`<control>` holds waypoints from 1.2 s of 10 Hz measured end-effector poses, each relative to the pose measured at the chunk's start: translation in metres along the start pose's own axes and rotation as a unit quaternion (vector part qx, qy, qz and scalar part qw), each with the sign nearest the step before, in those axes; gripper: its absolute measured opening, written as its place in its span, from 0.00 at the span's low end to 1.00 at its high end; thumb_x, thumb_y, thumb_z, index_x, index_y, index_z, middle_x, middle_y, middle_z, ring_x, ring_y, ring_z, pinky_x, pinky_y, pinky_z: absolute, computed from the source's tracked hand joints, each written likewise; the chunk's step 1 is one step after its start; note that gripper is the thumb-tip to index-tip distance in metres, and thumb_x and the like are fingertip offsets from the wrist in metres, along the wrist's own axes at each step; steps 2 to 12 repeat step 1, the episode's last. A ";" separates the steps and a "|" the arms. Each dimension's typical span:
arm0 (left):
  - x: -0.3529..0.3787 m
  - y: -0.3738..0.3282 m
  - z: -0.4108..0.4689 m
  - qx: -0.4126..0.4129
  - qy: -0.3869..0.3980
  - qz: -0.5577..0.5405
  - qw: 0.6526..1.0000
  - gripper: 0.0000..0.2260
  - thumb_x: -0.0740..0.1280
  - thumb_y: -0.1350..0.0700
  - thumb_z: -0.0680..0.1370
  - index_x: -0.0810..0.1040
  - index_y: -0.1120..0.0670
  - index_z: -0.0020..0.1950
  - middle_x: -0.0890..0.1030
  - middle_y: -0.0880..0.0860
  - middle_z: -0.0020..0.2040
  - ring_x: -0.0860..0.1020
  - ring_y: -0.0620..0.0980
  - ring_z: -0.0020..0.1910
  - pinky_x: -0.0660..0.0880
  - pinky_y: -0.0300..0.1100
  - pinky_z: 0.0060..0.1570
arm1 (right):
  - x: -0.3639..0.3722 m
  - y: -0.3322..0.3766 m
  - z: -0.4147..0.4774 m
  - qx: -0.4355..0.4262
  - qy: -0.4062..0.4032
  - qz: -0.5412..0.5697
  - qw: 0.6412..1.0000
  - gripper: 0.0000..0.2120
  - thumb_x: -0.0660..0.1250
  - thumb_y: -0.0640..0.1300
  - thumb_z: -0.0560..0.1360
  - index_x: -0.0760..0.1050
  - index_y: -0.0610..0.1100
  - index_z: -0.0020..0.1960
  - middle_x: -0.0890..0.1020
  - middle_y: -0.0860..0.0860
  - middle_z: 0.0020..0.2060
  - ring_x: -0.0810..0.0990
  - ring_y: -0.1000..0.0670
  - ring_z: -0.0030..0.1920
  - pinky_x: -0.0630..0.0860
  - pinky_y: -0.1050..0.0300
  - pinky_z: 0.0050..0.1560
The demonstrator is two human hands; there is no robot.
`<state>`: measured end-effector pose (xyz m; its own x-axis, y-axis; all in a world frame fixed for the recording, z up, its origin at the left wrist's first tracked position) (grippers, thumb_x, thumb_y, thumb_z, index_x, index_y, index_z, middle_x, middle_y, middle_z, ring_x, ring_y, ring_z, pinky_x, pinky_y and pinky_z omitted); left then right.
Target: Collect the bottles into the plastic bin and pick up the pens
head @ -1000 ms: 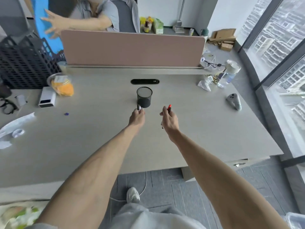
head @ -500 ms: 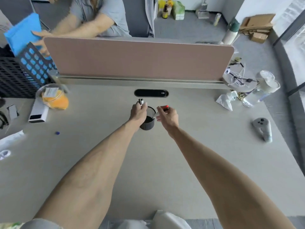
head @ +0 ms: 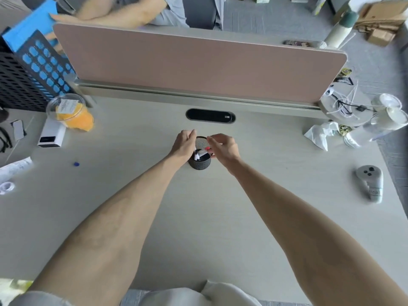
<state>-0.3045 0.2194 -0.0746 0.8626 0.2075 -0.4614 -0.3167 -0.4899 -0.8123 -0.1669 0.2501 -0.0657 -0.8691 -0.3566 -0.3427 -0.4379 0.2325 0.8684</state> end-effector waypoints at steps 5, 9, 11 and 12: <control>-0.018 0.006 -0.003 -0.019 -0.035 -0.010 0.999 0.13 0.52 0.45 0.79 0.68 0.51 0.42 0.76 0.57 0.49 0.76 0.56 0.50 0.76 0.56 0.57 | -0.001 0.003 -0.003 -0.004 -0.025 -0.004 1.000 0.05 0.64 0.43 0.76 0.79 0.46 0.45 0.85 0.47 0.44 0.86 0.42 0.40 0.83 0.43 0.43; -0.018 0.006 -0.003 -0.019 -0.035 -0.010 0.999 0.13 0.52 0.45 0.79 0.68 0.51 0.42 0.76 0.57 0.49 0.76 0.56 0.50 0.76 0.56 0.57 | -0.001 0.003 -0.003 -0.004 -0.025 -0.004 1.000 0.05 0.64 0.43 0.76 0.79 0.46 0.45 0.85 0.47 0.44 0.86 0.42 0.40 0.83 0.43 0.43; -0.018 0.006 -0.003 -0.019 -0.035 -0.010 0.999 0.13 0.52 0.45 0.79 0.68 0.51 0.42 0.76 0.57 0.49 0.76 0.56 0.50 0.76 0.56 0.57 | -0.001 0.003 -0.003 -0.004 -0.025 -0.004 1.000 0.05 0.64 0.43 0.76 0.79 0.46 0.45 0.85 0.47 0.44 0.86 0.42 0.40 0.83 0.43 0.43; -0.018 0.006 -0.003 -0.019 -0.035 -0.010 0.999 0.13 0.52 0.45 0.79 0.68 0.51 0.42 0.76 0.57 0.49 0.76 0.56 0.50 0.76 0.56 0.57 | -0.001 0.003 -0.003 -0.004 -0.025 -0.004 1.000 0.05 0.64 0.43 0.76 0.79 0.46 0.45 0.85 0.47 0.44 0.86 0.42 0.40 0.83 0.43 0.43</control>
Point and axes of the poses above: each hand's wrist, its own z-axis towards the middle knuckle, its own x-axis out of the palm, y = z × x, the point moved 5 cm from there along z, towards the middle knuckle
